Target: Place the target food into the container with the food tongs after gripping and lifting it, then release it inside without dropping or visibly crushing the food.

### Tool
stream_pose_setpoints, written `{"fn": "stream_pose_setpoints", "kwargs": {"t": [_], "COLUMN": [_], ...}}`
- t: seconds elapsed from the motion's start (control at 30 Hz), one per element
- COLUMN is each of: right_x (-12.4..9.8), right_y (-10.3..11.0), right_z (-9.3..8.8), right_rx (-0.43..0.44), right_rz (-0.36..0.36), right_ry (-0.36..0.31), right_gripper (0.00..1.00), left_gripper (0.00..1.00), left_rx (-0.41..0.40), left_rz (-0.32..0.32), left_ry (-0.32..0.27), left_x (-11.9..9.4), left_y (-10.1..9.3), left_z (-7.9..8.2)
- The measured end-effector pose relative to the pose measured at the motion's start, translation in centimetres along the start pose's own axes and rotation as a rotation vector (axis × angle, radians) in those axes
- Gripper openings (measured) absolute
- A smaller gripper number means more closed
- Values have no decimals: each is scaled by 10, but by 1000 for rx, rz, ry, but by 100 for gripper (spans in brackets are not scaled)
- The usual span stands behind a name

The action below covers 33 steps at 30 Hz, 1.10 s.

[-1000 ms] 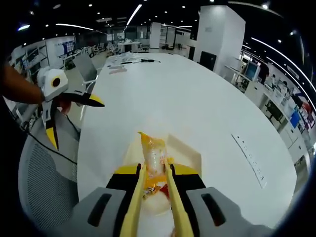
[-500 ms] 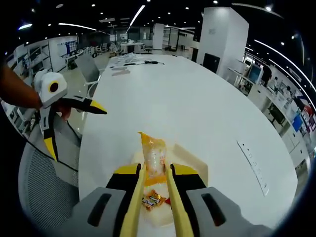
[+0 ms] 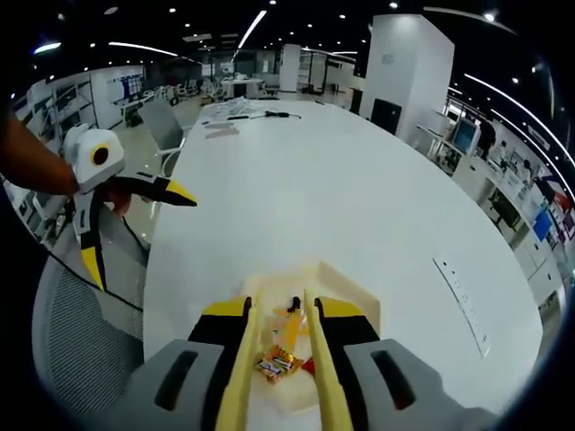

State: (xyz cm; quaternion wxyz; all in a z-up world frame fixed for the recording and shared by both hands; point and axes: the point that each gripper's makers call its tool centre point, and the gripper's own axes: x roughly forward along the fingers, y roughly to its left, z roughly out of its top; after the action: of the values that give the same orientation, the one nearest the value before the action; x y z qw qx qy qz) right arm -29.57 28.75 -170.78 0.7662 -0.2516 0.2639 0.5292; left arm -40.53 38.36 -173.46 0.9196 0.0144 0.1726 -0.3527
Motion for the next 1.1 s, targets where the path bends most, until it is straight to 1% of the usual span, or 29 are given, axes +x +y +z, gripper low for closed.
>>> {"fn": "stream_pose_setpoints", "kwargs": {"t": [0.27,0.37,0.6,0.67,0.87,1.1], "right_x": [-7,-11,-25,-29,-46,-68], "right_y": [-3,-5,-9,-10,-18,-31], "right_z": [-1,-1,2,1,-9,-24], "right_rx": [7,29,-6,1,19,25], "right_rz": [-10,-8,-22,-20,-35,-71], "right_ry": [-15,-26,-64,-72,-80,-78], "right_gripper": [28,28,28,28,28,29], "left_gripper": [99,99,99,99,99,99], "left_rx": [0,1,3,3,1,1], "left_rz": [0,0,-3,-4,-5,-5], "left_ry": [1,1,7,9,12,17], "left_x": [0,0,0,0,1,1], "left_y": [1,0,0,0,0,0], "left_z": [0,0,-2,-2,-2,-4]}}
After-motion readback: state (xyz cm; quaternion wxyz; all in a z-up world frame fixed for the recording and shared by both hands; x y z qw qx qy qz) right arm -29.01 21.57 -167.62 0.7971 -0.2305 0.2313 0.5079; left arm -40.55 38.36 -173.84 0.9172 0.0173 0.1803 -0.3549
